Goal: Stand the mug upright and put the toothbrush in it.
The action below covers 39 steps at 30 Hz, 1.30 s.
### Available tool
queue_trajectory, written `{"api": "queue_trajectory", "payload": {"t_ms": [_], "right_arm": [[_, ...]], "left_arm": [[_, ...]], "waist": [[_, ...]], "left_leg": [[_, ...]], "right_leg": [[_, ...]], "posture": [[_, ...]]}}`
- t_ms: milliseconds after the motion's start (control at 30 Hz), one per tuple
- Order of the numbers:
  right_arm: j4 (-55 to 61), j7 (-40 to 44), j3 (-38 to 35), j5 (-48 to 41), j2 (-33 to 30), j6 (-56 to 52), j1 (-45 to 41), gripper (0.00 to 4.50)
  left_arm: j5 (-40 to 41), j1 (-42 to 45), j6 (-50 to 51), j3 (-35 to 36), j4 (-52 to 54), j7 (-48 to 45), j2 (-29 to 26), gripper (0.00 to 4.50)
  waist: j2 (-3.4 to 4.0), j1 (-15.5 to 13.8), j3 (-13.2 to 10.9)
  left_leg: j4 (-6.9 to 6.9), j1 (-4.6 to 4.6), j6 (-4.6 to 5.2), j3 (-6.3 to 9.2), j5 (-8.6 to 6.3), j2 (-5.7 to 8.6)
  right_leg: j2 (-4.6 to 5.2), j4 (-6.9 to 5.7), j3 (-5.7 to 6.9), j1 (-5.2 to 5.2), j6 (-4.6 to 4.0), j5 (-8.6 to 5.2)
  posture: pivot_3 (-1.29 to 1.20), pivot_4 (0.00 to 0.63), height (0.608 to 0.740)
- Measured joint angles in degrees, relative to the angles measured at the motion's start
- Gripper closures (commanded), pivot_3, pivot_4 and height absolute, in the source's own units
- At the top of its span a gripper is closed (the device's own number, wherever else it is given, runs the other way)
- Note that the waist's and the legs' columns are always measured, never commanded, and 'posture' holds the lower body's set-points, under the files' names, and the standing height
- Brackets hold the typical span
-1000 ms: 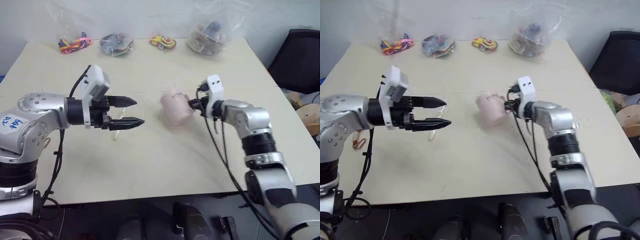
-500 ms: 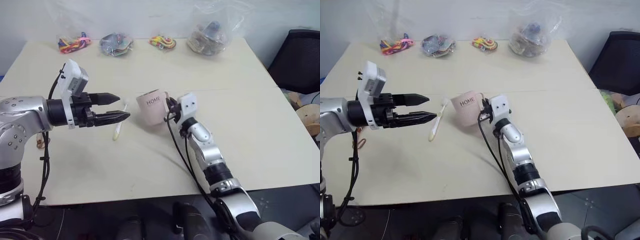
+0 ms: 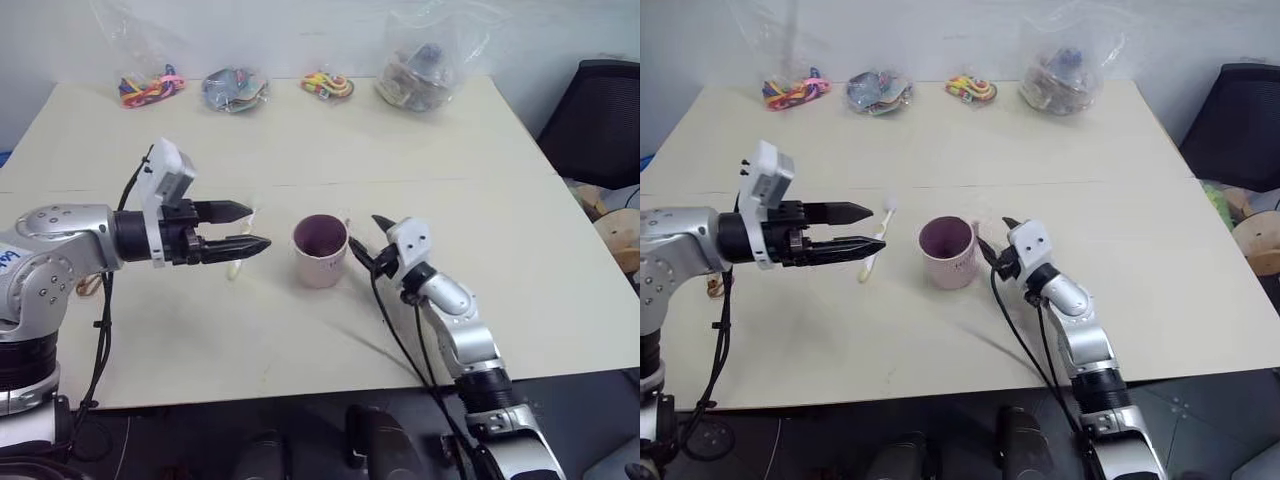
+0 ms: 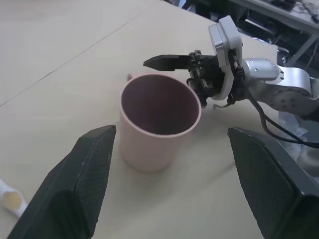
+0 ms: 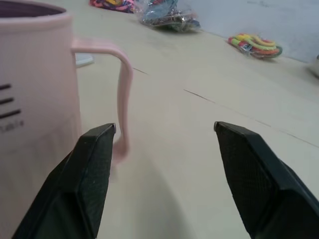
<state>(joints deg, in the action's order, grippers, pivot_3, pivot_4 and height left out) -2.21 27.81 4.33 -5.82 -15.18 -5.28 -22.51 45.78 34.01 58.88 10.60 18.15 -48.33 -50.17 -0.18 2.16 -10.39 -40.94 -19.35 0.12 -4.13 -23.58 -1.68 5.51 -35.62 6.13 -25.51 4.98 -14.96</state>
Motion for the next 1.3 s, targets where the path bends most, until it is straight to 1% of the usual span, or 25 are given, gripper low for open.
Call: {"api": "queue_trajectory", "payload": {"t_ms": [100,167,200,267,333,367,400,433,467,567,633,767,867,933,1033,1167,1233,1300], "right_arm": [[7.5,3.0,-1.1,-3.4,-4.9,-8.5,2.9,1.41],[13.8,6.9,-3.0,-8.5,-10.2,-16.1,5.4,1.41],[17.6,9.9,-5.2,-12.7,-15.0,-21.3,7.0,1.41],[21.4,13.1,-9.9,-18.7,-20.0,-28.1,7.6,1.41],[25.7,16.9,-14.6,-27.8,-25.5,-35.6,7.4,1.03],[27.1,18.8,-17.1,-33.0,-28.6,-39.4,6.4,0.80],[28.3,20.1,-19.5,-37.3,-30.8,-42.1,4.7,0.45],[29.6,21.0,-21.7,-40.9,-32.5,-43.9,3.5,0.10],[30.4,22.3,-23.5,-44.9,-34.8,-45.9,2.0,0.04],[31.9,23.2,-24.6,-51.7,-37.4,-48.8,-2.8,0.04],[32.1,22.6,-24.2,-53.9,-38.2,-49.5,-6.7,0.04],[32.1,19.9,-20.5,-54.5,-38.3,-49.8,-13.2,0.04],[32.1,18.9,-19.6,-54.4,-38.2,-49.7,-14.5,0.04],[32.1,18.6,-18.5,-54.0,-38.2,-49.4,-14.4,0.04],[32.2,17.9,-18.0,-53.0,-38.2,-48.4,-14.0,0.00],[32.2,17.0,-18.0,-52.3,-38.2,-48.0,-12.2,0.00],[32.3,16.9,-18.1,-51.8,-38.2,-47.4,-11.3,0.00],[32.5,16.9,-18.3,-51.3,-38.2,-47.0,-10.1,0.00]], "left_arm": [[1.1,0.0,0.0,0.0,1.1,-0.2,0.1,0.70],[2.3,0.0,-0.1,0.2,1.6,-1.2,0.1,0.70],[2.8,0.0,-0.1,0.6,1.6,-1.7,-0.1,0.70],[2.6,-0.1,-0.4,1.3,1.0,-1.9,-0.7,0.70],[-0.2,0.6,-1.8,0.1,-1.8,-1.0,-1.5,0.70],[-3.3,2.5,-2.0,-1.7,-5.1,1.2,-1.6,0.70],[-6.2,4.1,-2.0,-3.2,-8.4,3.6,-1.5,0.70],[-8.7,5.6,-1.6,-4.7,-11.3,6.0,-1.1,0.70],[-11.7,8.9,-0.1,-6.7,-15.6,9.7,1.3,0.70],[-17.6,15.3,3.7,-11.1,-25.2,17.2,8.0,0.70],[-20.0,17.8,4.7,-13.7,-29.8,19.1,12.0,0.70],[-24.6,24.0,4.8,-16.3,-41.2,22.6,19.4,0.70],[-27.4,26.2,3.6,-16.9,-47.4,23.6,22.3,0.70],[-29.5,27.8,0.8,-17.2,-51.8,23.9,24.0,0.70],[-31.4,28.9,-2.0,-17.3,-55.1,24.0,25.2,1.32],[-33.0,28.8,-3.4,-16.8,-56.5,23.7,25.2,2.54],[-33.5,28.7,-3.1,-16.4,-56.5,23.6,25.2,3.27],[-33.8,28.5,-2.8,-16.1,-56.3,23.5,25.1,3.87]], "waist": [[0.01,-0.6,0.0],[0.09,-1.1,-0.1],[0.17,-1.6,-0.1],[0.16,-2.0,-0.1],[0.19,-2.2,-0.1],[0.22,-2.3,-0.1],[0.22,-2.3,-0.1],[0.22,-2.4,-0.1],[0.22,-2.6,-0.1],[0.04,-3.5,-0.1],[0.03,-3.7,-0.1],[-0.02,-3.7,-0.1],[-0.03,-3.6,-0.1],[-0.03,-3.6,-0.1],[-0.04,-3.6,-0.1],[-0.05,-3.6,-0.1],[-0.04,-3.6,-0.1],[-0.05,-3.6,-0.1]], "left_leg": [[-0.01,0.00,0.01,-0.01,0.00,0.00],[-0.06,-0.04,0.03,0.01,-0.01,0.00],[-0.08,-0.03,0.07,-0.02,-0.03,0.01],[-0.12,-0.01,0.10,-0.04,-0.04,0.06],[-0.10,0.07,0.10,-0.08,-0.04,0.14],[-0.11,0.09,0.11,-0.08,-0.04,0.16],[-0.10,0.11,0.12,-0.07,-0.03,0.17],[-0.09,0.12,0.12,-0.06,-0.03,0.16],[-0.09,0.13,0.12,-0.07,-0.03,0.18],[-0.11,0.06,0.17,-0.22,-0.05,0.23],[-0.11,-0.03,0.23,-0.51,-0.07,0.29],[-0.15,-0.19,0.24,-0.52,-0.08,0.32],[-0.13,-0.17,0.23,-0.53,-0.07,0.31],[-0.16,-0.15,0.23,-0.54,-0.07,0.30],[-0.21,-0.08,0.23,-0.59,-0.07,0.30],[-0.24,-0.08,0.23,-0.60,-0.07,0.30],[-0.23,-0.08,0.23,-0.59,-0.07,0.30],[-0.23,-0.09,0.23,-0.58,-0.07,0.31]], "right_leg": [[0.01,0.00,-0.01,0.00,0.00,0.00],[0.06,-0.01,0.00,0.01,0.00,0.00],[0.09,0.00,-0.01,0.01,0.02,0.01],[0.03,0.02,0.01,0.05,0.04,0.02],[-0.02,-0.02,-0.01,0.07,0.04,0.02],[-0.05,-0.04,-0.01,0.08,0.03,0.02],[-0.08,-0.05,-0.01,0.09,0.03,0.02],[-0.09,-0.07,0.00,0.10,0.03,0.02],[-0.08,-0.08,-0.01,0.10,0.03,0.02],[-0.07,-0.02,-0.01,0.09,0.08,0.05],[-0.01,0.03,0.02,0.06,0.11,0.06],[0.00,0.15,0.13,0.03,0.18,0.10],[-0.01,0.15,0.16,0.03,0.19,0.11],[0.00,0.12,0.16,0.04,0.19,0.11],[0.03,0.05,0.11,0.05,0.21,0.12],[0.05,0.02,0.10,0.05,0.22,0.12],[0.05,0.03,0.10,0.05,0.22,0.12],[0.05,0.03,0.11,0.05,0.22,0.12]], "posture": [[0.00,0.150,0.740],[0.00,0.150,0.740],[0.00,0.150,0.740],[0.00,0.150,0.740],[0.00,0.150,0.740],[0.00,0.150,0.740],[0.00,0.150,0.740],[0.00,0.150,0.740],[0.00,0.150,0.740],[0.00,0.150,0.740],[0.00,0.150,0.740],[0.00,0.150,0.740],[0.00,0.150,0.740],[0.00,0.150,0.740],[0.00,0.150,0.740],[0.00,0.150,0.740],[0.00,0.150,0.740],[0.00,0.150,0.740]]}}
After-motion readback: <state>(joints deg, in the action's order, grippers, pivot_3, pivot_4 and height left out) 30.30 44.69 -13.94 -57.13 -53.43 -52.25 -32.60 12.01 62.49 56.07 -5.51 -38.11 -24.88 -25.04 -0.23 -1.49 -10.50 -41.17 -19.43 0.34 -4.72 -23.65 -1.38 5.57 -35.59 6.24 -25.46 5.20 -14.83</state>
